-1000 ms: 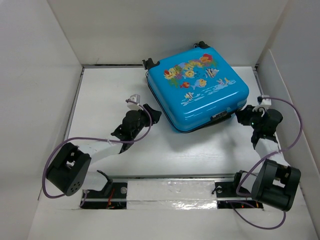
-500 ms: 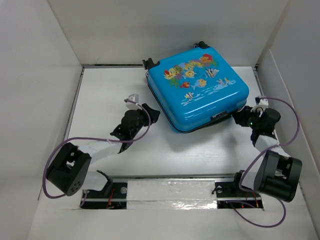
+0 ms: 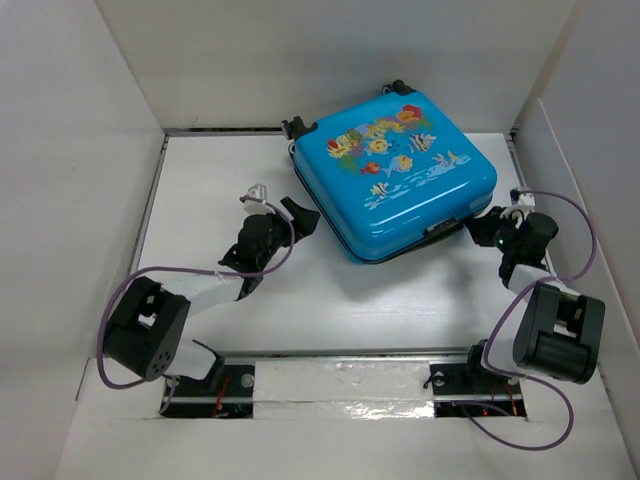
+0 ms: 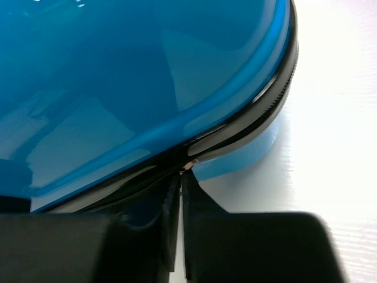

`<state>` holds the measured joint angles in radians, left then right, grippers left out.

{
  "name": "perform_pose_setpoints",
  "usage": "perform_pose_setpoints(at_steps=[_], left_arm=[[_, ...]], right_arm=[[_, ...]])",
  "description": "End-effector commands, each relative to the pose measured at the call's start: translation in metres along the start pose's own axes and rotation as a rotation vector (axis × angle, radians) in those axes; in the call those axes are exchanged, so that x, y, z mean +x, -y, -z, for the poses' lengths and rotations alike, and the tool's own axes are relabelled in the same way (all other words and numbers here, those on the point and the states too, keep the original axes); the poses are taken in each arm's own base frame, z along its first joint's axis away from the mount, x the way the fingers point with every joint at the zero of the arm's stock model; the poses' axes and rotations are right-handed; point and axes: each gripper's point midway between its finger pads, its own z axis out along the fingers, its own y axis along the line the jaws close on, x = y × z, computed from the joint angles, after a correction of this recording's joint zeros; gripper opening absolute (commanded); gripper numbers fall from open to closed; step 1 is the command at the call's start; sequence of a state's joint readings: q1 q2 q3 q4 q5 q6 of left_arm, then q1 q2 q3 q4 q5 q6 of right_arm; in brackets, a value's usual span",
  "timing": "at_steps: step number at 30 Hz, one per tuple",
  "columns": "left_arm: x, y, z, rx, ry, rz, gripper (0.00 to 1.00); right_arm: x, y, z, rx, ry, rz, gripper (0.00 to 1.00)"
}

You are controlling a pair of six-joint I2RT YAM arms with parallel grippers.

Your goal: Pack the luggage

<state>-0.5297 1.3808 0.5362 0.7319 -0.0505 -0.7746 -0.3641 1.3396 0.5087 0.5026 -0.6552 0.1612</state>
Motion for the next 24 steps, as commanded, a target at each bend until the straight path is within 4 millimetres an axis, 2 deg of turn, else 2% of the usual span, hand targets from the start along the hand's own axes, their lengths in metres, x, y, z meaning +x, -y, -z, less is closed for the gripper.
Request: perform_pose_setpoints(at_steps=[1, 2, 3, 5, 6, 7, 8, 9, 10, 11, 12, 13, 15, 16, 17, 18, 19, 20, 21, 22, 24], left_arm=[[-0.052, 0.034, -0.011, 0.118, 0.124, 0.142, 0.91], [-0.06, 0.034, -0.014, 0.126, 0.141, 0.164, 0.93], [-0.075, 0.023, -0.022, 0.109, 0.176, 0.189, 0.97], [-0.102, 0.026, -0.035, 0.114, 0.223, 0.241, 0.98], [-0.108, 0.006, -0.05, 0.063, 0.23, 0.263, 0.99], [-0.133, 0.019, -0.061, 0.099, 0.26, 0.279, 0.99], [-0.137, 0.019, -0.071, 0.109, 0.247, 0.292, 0.99], [-0.128, 0.005, -0.091, 0.074, 0.21, 0.309, 0.99], [-0.154, 0.018, -0.103, 0.105, 0.241, 0.315, 0.99], [-0.138, 0.005, -0.123, 0.072, 0.188, 0.315, 0.99], [-0.143, 0.009, -0.132, 0.083, 0.185, 0.315, 0.99], [-0.162, 0.02, -0.14, 0.113, 0.211, 0.316, 0.99], [-0.155, 0.014, -0.158, 0.116, 0.188, 0.333, 0.99], [-0.164, 0.023, -0.162, 0.14, 0.199, 0.344, 0.99], [-0.165, 0.023, -0.168, 0.141, 0.201, 0.346, 0.99], [-0.157, 0.012, -0.178, 0.108, 0.18, 0.353, 0.99], [-0.169, 0.022, -0.184, 0.128, 0.199, 0.35, 0.99], [-0.174, 0.018, -0.188, 0.124, 0.205, 0.354, 0.99], [-0.168, 0.011, -0.197, 0.111, 0.19, 0.361, 0.99], [-0.178, 0.02, -0.201, 0.135, 0.203, 0.358, 0.99], [-0.172, 0.015, -0.213, 0.127, 0.182, 0.38, 0.99]], right_arm=[[-0.034, -0.024, -0.009, -0.088, 0.126, 0.055, 0.04], [-0.031, -0.025, -0.007, -0.088, 0.136, 0.053, 0.02], [-0.031, -0.025, -0.005, -0.084, 0.141, 0.052, 0.01], [-0.031, -0.029, -0.003, -0.081, 0.149, 0.052, 0.0], [-0.032, -0.028, -0.002, -0.074, 0.154, 0.053, 0.0], [-0.032, -0.032, -0.002, -0.077, 0.156, 0.055, 0.0], [-0.034, -0.032, 0.0, -0.072, 0.162, 0.057, 0.0], [-0.033, -0.035, -0.001, -0.079, 0.159, 0.057, 0.0], [-0.035, -0.036, -0.001, -0.081, 0.163, 0.053, 0.0], [-0.035, -0.04, -0.003, -0.094, 0.164, 0.057, 0.0], [-0.034, -0.044, -0.004, -0.105, 0.159, 0.06, 0.0], [-0.033, -0.043, -0.005, -0.105, 0.155, 0.06, 0.0], [-0.031, -0.047, -0.006, -0.114, 0.148, 0.063, 0.0], [-0.029, -0.047, -0.006, -0.115, 0.144, 0.062, 0.0], [-0.028, -0.047, -0.006, -0.117, 0.141, 0.063, 0.0], [-0.028, -0.047, -0.006, -0.118, 0.139, 0.062, 0.0], [-0.027, -0.048, -0.005, -0.119, 0.139, 0.062, 0.0], [-0.027, -0.049, -0.004, -0.122, 0.138, 0.061, 0.0], [-0.028, -0.05, -0.004, -0.126, 0.138, 0.062, 0.0], [-0.029, -0.051, -0.003, -0.127, 0.143, 0.064, 0.0], [-0.03, -0.052, -0.001, -0.129, 0.142, 0.062, 0.0]])
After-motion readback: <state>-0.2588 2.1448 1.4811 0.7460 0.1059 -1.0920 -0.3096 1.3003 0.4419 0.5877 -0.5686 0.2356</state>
